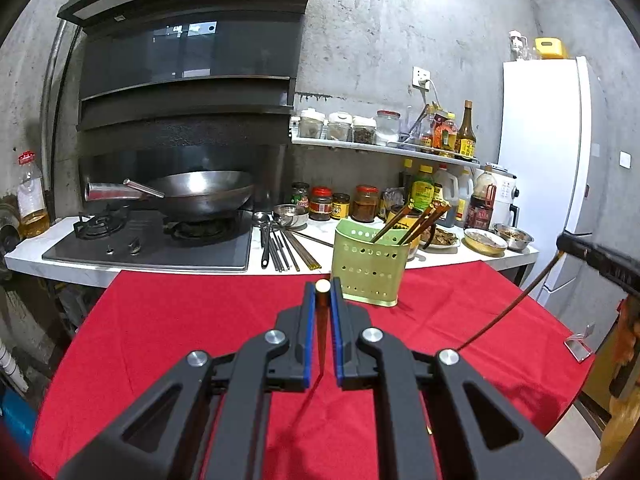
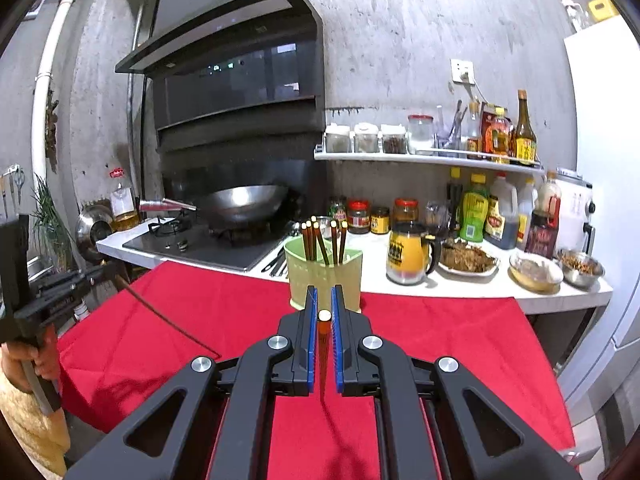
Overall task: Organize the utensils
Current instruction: 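Lift both chopsticks upright and carry them above the green holder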
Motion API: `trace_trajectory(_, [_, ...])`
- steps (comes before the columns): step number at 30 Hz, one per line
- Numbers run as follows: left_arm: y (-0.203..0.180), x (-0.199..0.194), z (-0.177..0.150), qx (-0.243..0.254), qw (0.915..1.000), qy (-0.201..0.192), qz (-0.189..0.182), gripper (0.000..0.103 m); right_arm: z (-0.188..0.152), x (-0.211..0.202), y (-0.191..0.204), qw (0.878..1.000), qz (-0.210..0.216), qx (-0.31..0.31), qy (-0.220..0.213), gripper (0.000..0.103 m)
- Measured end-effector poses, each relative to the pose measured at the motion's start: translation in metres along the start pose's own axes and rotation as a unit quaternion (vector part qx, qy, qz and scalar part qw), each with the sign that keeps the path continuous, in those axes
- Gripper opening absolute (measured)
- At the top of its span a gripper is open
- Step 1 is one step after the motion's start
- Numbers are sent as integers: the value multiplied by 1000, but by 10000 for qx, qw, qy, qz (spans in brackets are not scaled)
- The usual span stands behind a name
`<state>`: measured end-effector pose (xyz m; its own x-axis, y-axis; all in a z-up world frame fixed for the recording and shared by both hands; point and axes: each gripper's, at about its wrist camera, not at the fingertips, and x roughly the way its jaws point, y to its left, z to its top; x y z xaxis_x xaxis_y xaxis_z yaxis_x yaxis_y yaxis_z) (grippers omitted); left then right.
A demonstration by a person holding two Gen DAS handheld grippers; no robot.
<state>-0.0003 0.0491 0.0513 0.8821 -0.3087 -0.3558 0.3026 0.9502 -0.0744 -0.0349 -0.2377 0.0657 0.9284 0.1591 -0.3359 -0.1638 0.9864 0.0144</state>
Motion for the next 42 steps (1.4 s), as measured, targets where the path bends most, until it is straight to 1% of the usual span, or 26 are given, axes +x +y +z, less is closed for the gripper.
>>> trace_trajectory(6, [1,-1,2,5,10000,47,-58,7,8,11,2,10000,-25,-79,-12,7])
trace_trajectory(11, [2,-3,8,-5,9999,-34,-101,7,14,24,-4,10000,-68,-23,12,7])
trace_trajectory(19, [-3,6,11,95,9999,-25,-99,7,13,40,-7,9999,-88,0,105,8])
trace_trajectory(21, [-6,16,7,138,9997,166,-65,7,9,44,-6,9998,-119,-22,160,8])
trace_trajectory(23, [-6,32,-1,135,9987,491,-47,7,5,48,-5,9996,-179,-31,201,8])
trace_trajectory(26, [-6,53,-15,129,9958,909,-28,7,-11,65,-8,9982,-53,100,594,7])
trace_trajectory(28, [-5,60,-21,130,9946,1027,7,6,-28,80,-8,9955,-20,161,931,7])
trace_trajectory(30, [-4,58,-23,128,9943,1055,-12,6,-38,83,-8,9948,-48,176,1003,7])
trace_trajectory(34, [-3,51,-19,169,9953,953,-19,6,-33,75,-10,9958,-91,149,893,6])
trace_trajectory(37, [-3,53,-3,176,9967,790,-21,6,-19,74,-17,9973,-180,144,693,6])
trace_trajectory(40, [-5,60,25,274,9986,460,-13,6,9,78,-29,9988,-382,134,271,6])
trace_trajectory(41, [-5,67,41,313,9990,310,-15,6,19,81,-33,9989,-432,146,146,6])
trace_trajectory(42, [-7,71,49,314,9992,227,-36,6,29,84,-37,9988,-461,180,19,6])
